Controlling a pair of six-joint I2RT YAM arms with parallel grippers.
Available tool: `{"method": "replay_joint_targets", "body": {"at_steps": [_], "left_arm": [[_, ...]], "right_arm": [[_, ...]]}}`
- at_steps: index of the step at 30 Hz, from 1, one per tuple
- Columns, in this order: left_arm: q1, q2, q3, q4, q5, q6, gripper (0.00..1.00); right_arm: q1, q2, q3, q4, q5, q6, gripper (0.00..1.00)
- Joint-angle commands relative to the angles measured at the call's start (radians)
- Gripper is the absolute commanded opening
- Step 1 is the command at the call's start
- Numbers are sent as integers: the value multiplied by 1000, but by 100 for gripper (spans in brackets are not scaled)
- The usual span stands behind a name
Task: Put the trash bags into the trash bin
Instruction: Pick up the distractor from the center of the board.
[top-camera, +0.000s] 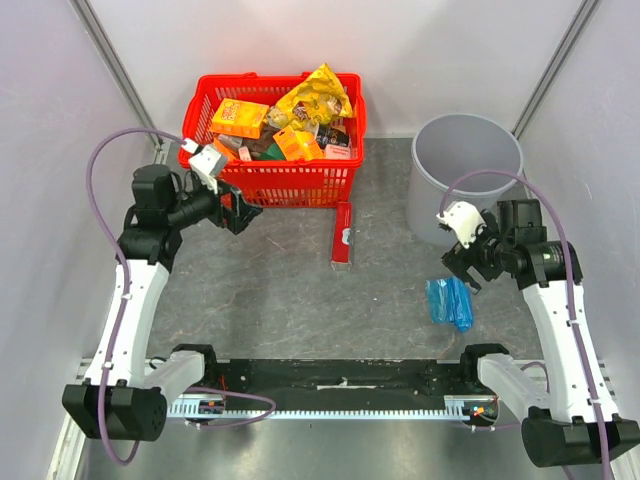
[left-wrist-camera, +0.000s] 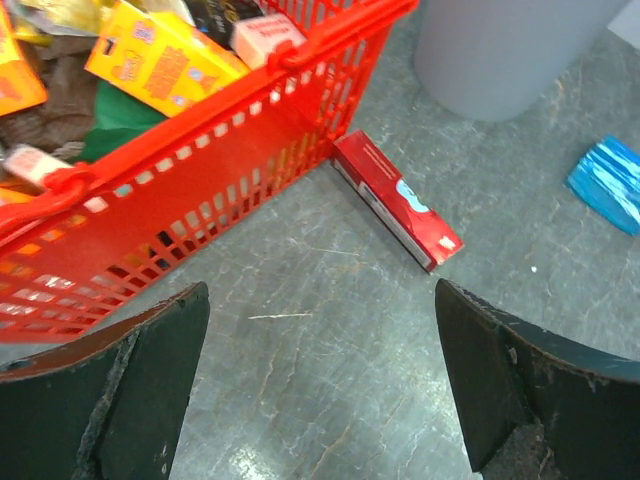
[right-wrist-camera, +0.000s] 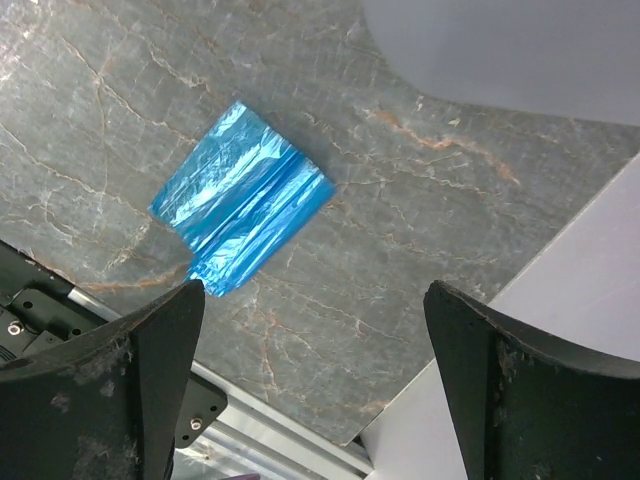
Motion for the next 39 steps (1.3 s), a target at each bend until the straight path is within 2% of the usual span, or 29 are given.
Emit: {"method": "replay_joint_targets", "body": {"at_steps": [1, 6, 10, 15, 18, 23, 31, 39], "left_arm": [[-86, 22, -12, -50, 2, 103, 100], [-309, 51, -35, -44, -200, 135, 100], [-471, 134, -25, 26, -386, 14, 100], [-561, 259, -8, 85, -521, -208, 99], [-627, 319, -17, 123, -648, -273, 97], [-724, 425, 4, 174, -769, -354, 97], [-755, 661, 109, 166, -911, -448, 100], [-756, 839, 236, 140, -827, -497, 100]], "right_arm": [[0, -31, -64, 56, 12, -24, 98], [0, -60, -185, 128, 44, -38, 98], [0, -68, -245, 182, 58, -26, 98], [-2, -90, -283, 221, 102, -24, 98], [0, -99, -300, 234, 121, -21, 98], [0, -99, -309, 242, 138, -7, 98], [-2, -94, -306, 242, 153, 8, 98], [-3, -79, -309, 248, 153, 5, 98]]}}
